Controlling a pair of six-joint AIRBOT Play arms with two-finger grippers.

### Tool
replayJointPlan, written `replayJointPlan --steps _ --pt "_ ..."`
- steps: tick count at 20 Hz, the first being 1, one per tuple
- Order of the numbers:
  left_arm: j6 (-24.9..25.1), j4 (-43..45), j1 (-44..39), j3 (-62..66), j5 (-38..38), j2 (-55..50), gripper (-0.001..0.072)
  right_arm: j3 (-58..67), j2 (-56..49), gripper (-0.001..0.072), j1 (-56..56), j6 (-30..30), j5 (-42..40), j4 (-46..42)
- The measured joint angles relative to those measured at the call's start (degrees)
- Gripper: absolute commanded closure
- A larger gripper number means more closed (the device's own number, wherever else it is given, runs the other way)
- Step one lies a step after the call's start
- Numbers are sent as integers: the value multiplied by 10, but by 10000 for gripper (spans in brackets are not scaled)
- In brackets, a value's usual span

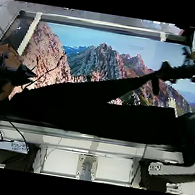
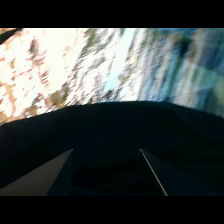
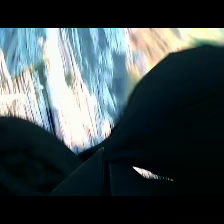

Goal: Fold the clothes and pants, and hang the long-sleeved shirts on hangers.

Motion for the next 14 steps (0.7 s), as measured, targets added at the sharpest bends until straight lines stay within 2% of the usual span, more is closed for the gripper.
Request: replayJointPlan --steps 5,7,10,14 --pt "36 -41 -1 0 20 4 286 10 61 706 -17 57 87 -87" --pt "38 -23 -3 0 43 4 285 10 42 706 -18 71 98 -104" --pt "12 32 -9 0 62 -4 284 11 1 706 -19 82 112 -114" --pt "0 88 -14 0 -13 -10 289 11 -34 706 -19 85 122 -125"
